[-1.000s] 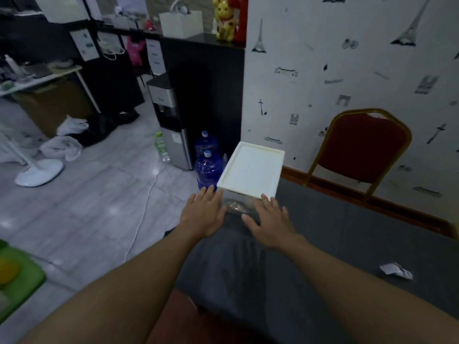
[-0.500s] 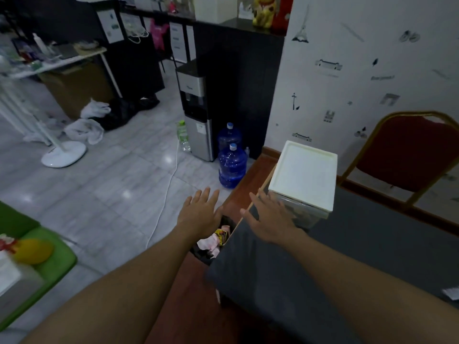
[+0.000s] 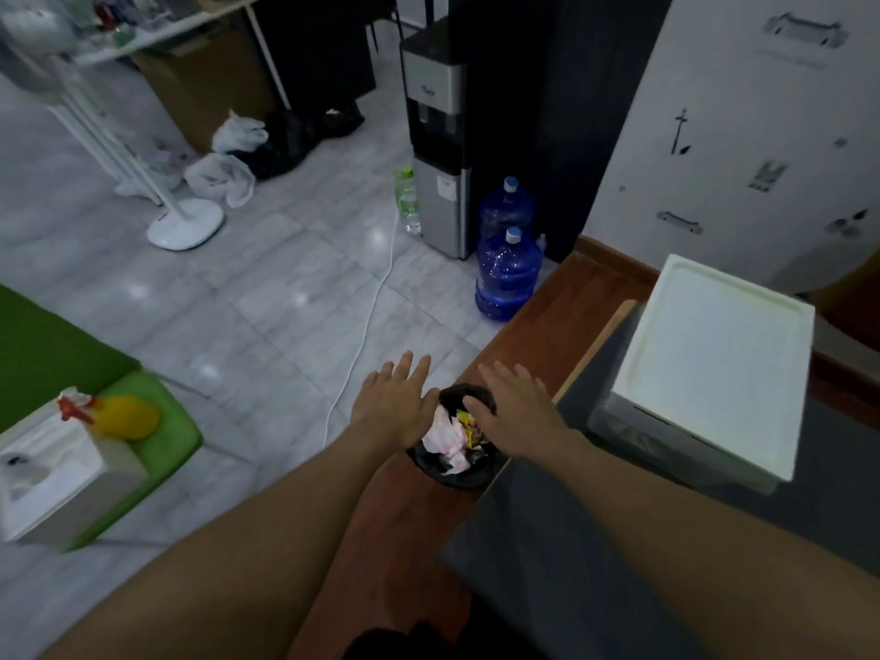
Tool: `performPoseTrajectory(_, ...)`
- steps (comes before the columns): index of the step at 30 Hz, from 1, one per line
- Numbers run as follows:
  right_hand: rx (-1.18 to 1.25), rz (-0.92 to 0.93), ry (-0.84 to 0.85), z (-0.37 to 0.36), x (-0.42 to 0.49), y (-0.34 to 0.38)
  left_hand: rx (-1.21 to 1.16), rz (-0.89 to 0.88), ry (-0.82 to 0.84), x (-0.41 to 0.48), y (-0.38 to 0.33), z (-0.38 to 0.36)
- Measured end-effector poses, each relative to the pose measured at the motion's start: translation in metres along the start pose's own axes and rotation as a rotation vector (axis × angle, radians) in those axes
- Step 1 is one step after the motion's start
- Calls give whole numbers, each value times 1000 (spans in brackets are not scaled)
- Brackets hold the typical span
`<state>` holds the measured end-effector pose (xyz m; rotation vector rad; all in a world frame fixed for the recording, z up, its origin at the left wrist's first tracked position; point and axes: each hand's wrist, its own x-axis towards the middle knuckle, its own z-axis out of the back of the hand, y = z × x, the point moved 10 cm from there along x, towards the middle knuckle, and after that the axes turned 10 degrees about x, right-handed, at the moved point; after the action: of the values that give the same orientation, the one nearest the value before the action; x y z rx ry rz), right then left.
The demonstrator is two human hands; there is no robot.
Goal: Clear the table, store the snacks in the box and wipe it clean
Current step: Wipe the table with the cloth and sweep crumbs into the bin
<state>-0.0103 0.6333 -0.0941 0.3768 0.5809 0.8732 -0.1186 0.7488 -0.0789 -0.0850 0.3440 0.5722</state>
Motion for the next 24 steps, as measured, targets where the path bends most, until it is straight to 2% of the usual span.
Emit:
performPoseTrajectory(8,9,-91,89,-41,67,-27,-27,-36,90,71,22,-58)
performPoseTrajectory(14,-32,-197,172,-98,130,-59,-49,-73,170,139,36,-126)
performPoseTrajectory(24,2,-368,290,-228,218,-152,-131,-75,306,229,50,-287)
